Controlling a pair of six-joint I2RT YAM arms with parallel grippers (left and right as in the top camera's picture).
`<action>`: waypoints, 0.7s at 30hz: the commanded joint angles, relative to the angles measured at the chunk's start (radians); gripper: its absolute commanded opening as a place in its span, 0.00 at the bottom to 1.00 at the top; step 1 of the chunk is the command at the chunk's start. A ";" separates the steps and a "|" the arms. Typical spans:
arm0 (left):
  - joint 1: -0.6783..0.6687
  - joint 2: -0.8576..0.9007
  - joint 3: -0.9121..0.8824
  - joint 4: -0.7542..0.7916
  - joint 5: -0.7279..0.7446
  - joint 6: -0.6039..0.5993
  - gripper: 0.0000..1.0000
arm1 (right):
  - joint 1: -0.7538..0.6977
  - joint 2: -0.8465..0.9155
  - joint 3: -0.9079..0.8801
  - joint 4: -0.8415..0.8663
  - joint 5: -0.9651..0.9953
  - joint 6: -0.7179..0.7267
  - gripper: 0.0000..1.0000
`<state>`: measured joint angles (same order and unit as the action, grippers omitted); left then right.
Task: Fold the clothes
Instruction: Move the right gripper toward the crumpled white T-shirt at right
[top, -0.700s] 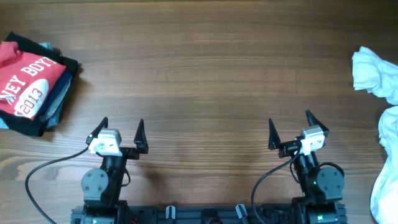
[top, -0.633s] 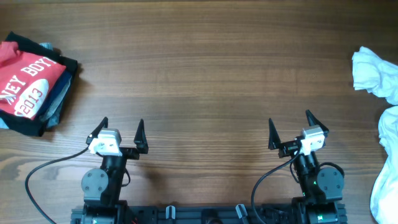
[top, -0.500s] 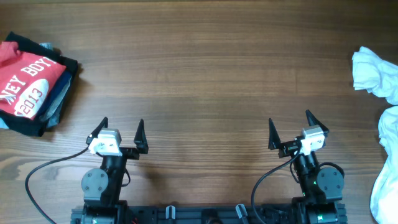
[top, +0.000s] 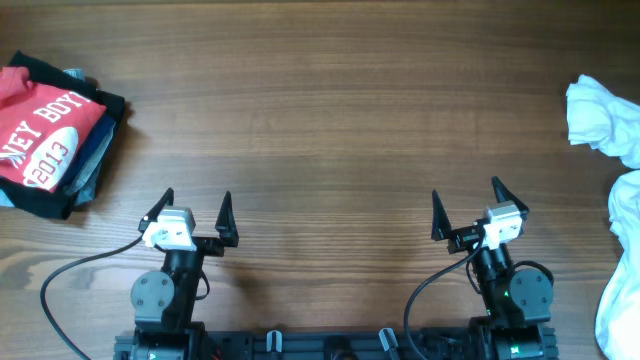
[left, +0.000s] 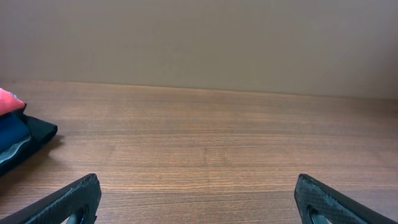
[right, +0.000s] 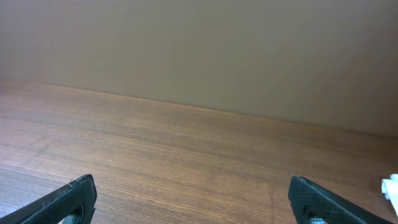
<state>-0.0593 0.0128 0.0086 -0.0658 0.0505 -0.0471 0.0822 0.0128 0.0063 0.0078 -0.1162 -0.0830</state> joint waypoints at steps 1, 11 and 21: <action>0.005 -0.010 -0.003 -0.006 0.012 -0.011 1.00 | -0.005 -0.008 -0.001 0.002 -0.019 0.011 1.00; 0.005 -0.010 -0.003 -0.006 0.013 -0.014 1.00 | -0.005 -0.008 -0.001 0.002 -0.016 0.071 1.00; 0.005 0.033 0.142 -0.128 0.117 -0.145 1.00 | -0.005 0.110 0.205 -0.270 0.111 0.240 1.00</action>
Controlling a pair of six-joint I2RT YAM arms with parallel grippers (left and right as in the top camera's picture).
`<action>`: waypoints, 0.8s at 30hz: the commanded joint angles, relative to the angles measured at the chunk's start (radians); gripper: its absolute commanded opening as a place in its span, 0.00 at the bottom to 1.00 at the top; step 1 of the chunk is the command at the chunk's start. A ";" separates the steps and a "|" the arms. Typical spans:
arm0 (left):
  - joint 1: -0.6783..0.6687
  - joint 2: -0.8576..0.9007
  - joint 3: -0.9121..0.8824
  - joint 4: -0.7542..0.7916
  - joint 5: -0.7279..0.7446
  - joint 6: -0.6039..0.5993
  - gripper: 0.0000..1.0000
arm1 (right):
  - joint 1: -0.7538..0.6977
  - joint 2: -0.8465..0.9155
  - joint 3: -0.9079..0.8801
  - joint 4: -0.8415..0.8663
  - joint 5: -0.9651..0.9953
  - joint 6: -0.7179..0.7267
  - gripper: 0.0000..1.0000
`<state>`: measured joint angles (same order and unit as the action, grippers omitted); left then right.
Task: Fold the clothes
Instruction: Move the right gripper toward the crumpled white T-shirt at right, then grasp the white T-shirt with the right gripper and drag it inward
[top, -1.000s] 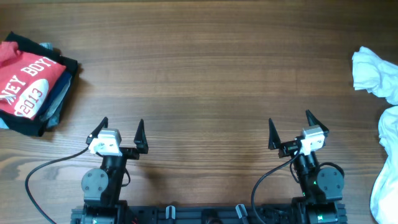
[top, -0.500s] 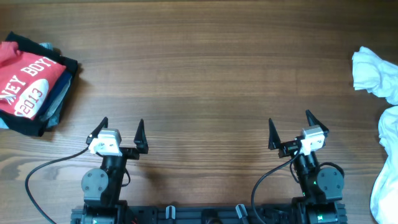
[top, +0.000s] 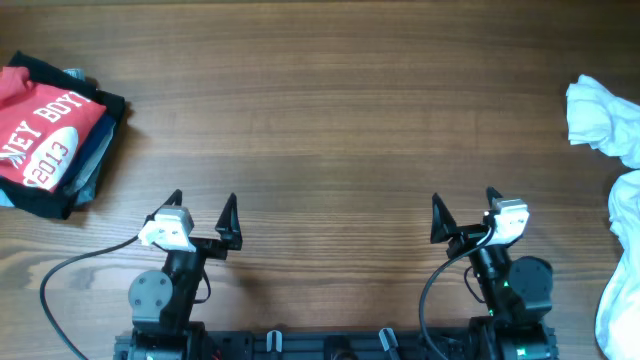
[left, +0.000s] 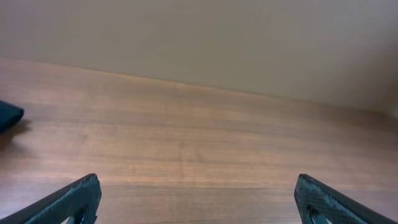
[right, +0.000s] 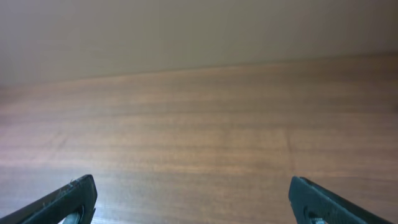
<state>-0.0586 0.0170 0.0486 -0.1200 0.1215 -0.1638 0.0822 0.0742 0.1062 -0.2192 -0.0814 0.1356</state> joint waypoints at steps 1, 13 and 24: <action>0.004 0.063 0.153 -0.146 0.046 -0.028 1.00 | -0.005 0.097 0.165 -0.097 0.100 0.021 1.00; 0.004 0.520 0.516 -0.423 0.079 -0.033 1.00 | -0.053 0.766 0.610 -0.402 0.298 0.203 1.00; 0.004 0.519 0.520 -0.424 0.107 -0.084 1.00 | -0.874 1.249 0.754 -0.422 0.395 0.312 0.91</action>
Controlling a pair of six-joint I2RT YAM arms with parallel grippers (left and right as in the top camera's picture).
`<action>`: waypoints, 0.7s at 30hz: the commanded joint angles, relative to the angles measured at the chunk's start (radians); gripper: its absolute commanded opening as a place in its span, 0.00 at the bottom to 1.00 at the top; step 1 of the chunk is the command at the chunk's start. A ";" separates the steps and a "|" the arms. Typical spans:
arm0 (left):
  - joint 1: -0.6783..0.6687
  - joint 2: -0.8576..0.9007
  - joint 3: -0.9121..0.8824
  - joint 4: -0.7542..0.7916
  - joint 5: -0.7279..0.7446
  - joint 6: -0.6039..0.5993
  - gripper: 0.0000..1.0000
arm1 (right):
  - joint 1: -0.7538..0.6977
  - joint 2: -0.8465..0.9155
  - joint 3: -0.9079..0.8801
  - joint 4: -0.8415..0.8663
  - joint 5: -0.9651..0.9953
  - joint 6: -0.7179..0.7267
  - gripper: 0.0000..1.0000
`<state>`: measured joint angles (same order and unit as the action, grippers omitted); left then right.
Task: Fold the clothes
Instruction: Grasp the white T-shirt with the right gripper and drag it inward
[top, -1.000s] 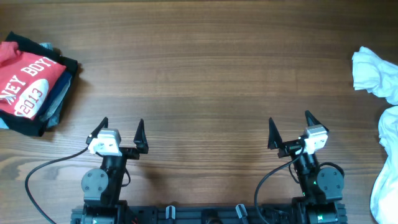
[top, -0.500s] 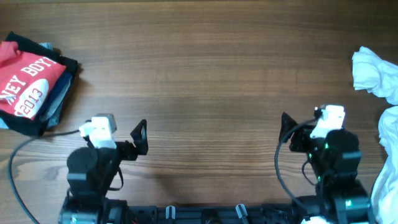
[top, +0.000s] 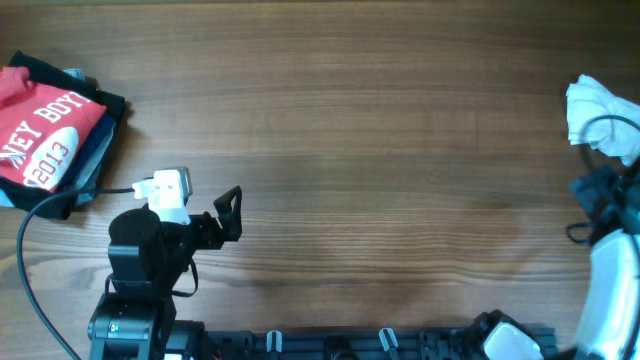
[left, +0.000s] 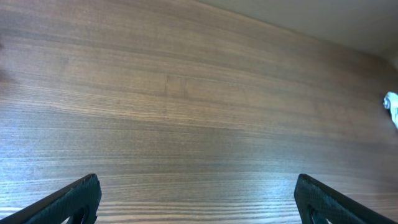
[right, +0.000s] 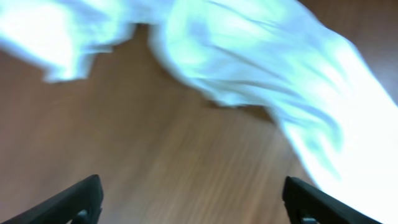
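Note:
A crumpled white garment (top: 598, 112) lies at the table's far right edge, with more white cloth (top: 612, 290) nearer the front. My right gripper (top: 592, 196) is beside it, open; in the right wrist view the blurred white garment (right: 249, 56) fills the top, just beyond the empty right gripper (right: 193, 200). My left gripper (top: 229, 214) stands open and empty over bare wood at front left, turned toward the right. Its own view shows the left gripper (left: 196, 200) over wood, with a speck of the white garment (left: 391, 101) far off.
A folded stack topped by a red printed shirt (top: 40, 128) on dark garments sits at the far left edge. The wooden table (top: 340, 120) stretches between the two piles. A black cable (top: 60, 200) trails from the left arm.
My right arm has swung from the front centre-right out to the far right edge, next to the white garment. The left arm has moved forward and turned rightward. Both grippers stay open.
Both arms first rested at the front edge with open grippers facing the far side of the table. Then each had turned slightly, still at the front. Now the right gripper is at the white pile and the left one is over the wood, facing right.

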<state>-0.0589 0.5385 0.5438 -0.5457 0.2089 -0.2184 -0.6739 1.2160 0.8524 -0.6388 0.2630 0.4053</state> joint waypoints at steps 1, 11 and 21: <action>0.004 -0.002 0.025 0.002 0.019 -0.030 1.00 | -0.151 0.156 0.008 -0.002 0.060 0.038 0.89; 0.004 -0.002 0.025 0.002 0.064 -0.030 1.00 | -0.234 0.403 0.008 0.248 0.110 -0.223 0.79; 0.004 -0.002 0.025 0.002 0.064 -0.034 0.97 | -0.257 0.513 0.008 0.399 0.094 -0.397 0.68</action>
<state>-0.0586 0.5385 0.5438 -0.5465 0.2573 -0.2417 -0.9134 1.6798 0.8520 -0.2451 0.3576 0.0315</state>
